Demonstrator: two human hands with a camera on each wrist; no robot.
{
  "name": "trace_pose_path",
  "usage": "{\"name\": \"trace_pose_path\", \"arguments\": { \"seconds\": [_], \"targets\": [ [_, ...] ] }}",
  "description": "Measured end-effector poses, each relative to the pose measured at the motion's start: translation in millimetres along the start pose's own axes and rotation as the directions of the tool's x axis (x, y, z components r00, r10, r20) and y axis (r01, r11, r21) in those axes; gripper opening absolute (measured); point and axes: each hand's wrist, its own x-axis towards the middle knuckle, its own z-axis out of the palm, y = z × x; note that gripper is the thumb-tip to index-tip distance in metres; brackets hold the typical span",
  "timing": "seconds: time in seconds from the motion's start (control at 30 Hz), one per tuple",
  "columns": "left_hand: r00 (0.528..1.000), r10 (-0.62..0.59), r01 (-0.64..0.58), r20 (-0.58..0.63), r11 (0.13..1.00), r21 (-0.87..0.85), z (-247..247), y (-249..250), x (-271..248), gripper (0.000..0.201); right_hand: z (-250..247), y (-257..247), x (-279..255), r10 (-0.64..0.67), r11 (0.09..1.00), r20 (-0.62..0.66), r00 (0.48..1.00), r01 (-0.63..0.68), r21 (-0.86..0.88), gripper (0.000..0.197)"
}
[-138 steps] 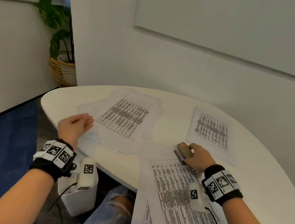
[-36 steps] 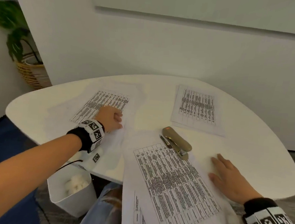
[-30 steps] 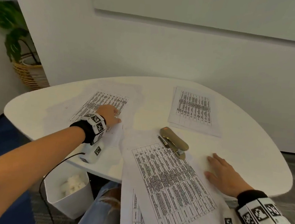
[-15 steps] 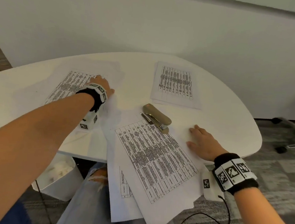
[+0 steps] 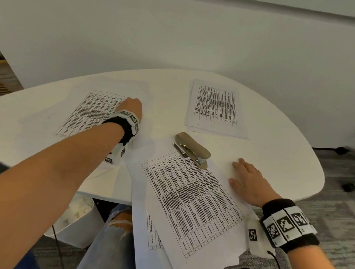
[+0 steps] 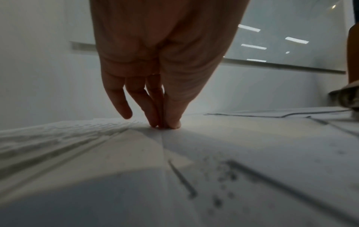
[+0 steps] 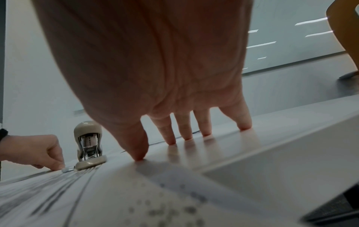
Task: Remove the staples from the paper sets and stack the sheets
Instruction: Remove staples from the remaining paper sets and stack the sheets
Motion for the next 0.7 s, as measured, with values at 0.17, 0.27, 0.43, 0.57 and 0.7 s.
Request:
{"name": "trace_pose_path", "arguments": {
  "seconds": [0.17, 0.27, 0.43, 0.57, 0.7],
  "targets": [
    [0.996, 0.086, -0.087, 0.017, 0.981, 0.171, 8, -5, -27, 0.032, 2, 2, 2, -0.011, 1.000, -0.001, 1.000, 0.011, -0.006, 0.059],
    [0.995, 0.070, -0.078, 0.074, 0.991, 0.111, 12, -12, -29, 0.033, 1, 1, 1, -0.011, 1.000, 0.000, 1.000, 0.011, -0.013, 0.059],
    [0.994, 0.016, -0.012, 0.108, 0.999, -0.036, -5, -12, -25, 0.030, 0, -1, 0, -0.001, 1.000, 0.006, 1.000, 0.001, -0.012, 0.059],
    [0.996, 0.040, -0.048, 0.077, 0.993, 0.109, -4, 0, -34, 0.012, 1, -2, -1, 0.010, 1.000, 0.001, 1.000, -0.010, -0.001, 0.060],
    [0.992, 0.083, -0.107, 0.100, 0.957, 0.269, 5, 6, -39, 0.013, 2, 0, 0, 0.004, 1.000, 0.008, 1.000, -0.004, -0.001, 0.060]
  ]
}}
